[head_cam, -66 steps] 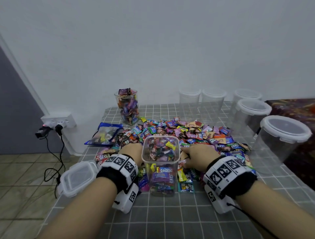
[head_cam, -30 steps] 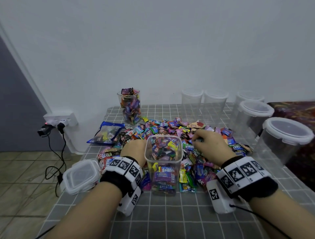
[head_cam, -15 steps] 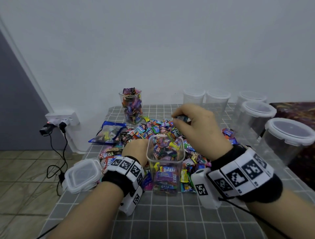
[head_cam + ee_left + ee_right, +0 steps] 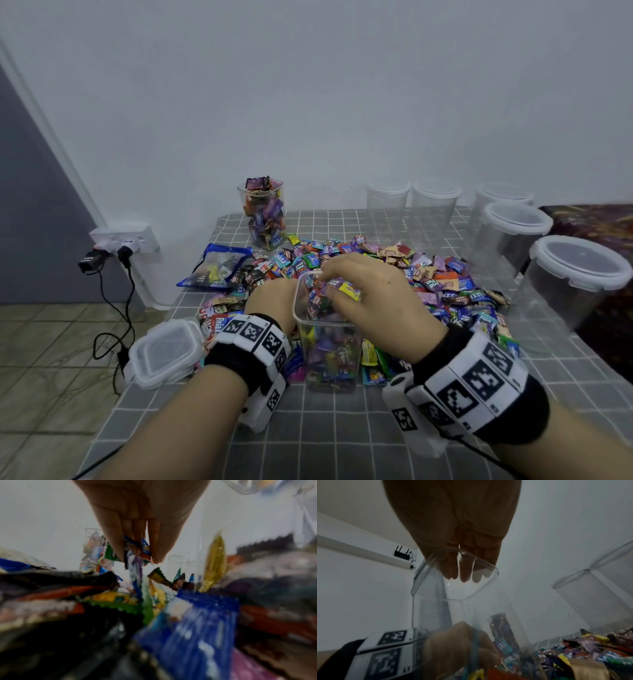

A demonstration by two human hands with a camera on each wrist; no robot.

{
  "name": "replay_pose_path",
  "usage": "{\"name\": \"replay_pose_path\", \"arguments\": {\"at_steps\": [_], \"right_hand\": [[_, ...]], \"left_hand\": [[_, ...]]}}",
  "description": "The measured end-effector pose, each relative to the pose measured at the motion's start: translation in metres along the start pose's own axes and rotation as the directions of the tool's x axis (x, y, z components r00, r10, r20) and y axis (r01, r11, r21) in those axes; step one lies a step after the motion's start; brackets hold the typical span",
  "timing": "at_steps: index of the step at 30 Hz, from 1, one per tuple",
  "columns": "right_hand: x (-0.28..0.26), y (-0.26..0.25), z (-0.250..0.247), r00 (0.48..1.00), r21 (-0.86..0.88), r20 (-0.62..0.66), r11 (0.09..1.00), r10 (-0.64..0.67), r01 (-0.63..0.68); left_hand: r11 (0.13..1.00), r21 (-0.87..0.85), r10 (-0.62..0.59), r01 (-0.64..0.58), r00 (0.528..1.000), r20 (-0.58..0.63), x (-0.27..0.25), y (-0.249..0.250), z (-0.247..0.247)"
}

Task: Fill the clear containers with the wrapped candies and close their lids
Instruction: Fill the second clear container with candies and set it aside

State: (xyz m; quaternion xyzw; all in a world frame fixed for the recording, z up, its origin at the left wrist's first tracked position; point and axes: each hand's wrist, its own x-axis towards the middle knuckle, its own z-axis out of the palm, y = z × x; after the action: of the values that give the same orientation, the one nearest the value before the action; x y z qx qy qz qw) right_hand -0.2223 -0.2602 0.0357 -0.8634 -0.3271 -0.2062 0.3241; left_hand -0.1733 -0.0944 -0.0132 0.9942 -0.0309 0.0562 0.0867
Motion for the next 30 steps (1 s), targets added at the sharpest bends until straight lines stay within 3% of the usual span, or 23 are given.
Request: {"name": "replay_pose_path", "arguments": {"at_steps": [3,6,9,17,22,25,30], "right_hand": [[-0.006,0.000,-0.004,0.992,0.118,0.006,0.985,0.130,-0.129],[-0.015,0.006,-0.008,0.911,0.267,0.254,0.882,0.324,-0.388],[-0.018,0.011,-0.010,0.846,0.382,0.378,0.769,0.376,-0.513],[-0.021,0.013,-0.007,0.818,0.418,0.422,0.717,0.390,-0.558],[-0.021,0.016,-0.005,0.829,0.432,0.409,0.719,0.381,-0.544],[-0.021,0.016,-0.005,0.830,0.424,0.402,0.724,0.387,-0.544],[-0.020,0.014,-0.007,0.836,0.450,0.400,0.714,0.375,-0.536]], "left_hand": [[0.999,-0.049,0.010,-0.011,1.000,-0.021,-0.001,-0.004,-0.001],[0.995,-0.099,-0.008,0.004,0.999,-0.040,-0.005,-0.007,-0.006],[0.981,-0.195,-0.031,0.009,0.993,-0.112,-0.011,-0.009,-0.013],[0.899,-0.437,-0.117,-0.023,0.950,-0.290,-0.019,-0.001,-0.055],[0.790,-0.576,-0.051,-0.211,0.913,-0.404,-0.032,0.016,-0.092],[0.719,-0.634,0.033,-0.284,0.926,-0.376,-0.042,0.028,-0.098],[0.691,-0.668,0.133,-0.277,0.956,-0.260,-0.052,0.039,-0.084]]}}
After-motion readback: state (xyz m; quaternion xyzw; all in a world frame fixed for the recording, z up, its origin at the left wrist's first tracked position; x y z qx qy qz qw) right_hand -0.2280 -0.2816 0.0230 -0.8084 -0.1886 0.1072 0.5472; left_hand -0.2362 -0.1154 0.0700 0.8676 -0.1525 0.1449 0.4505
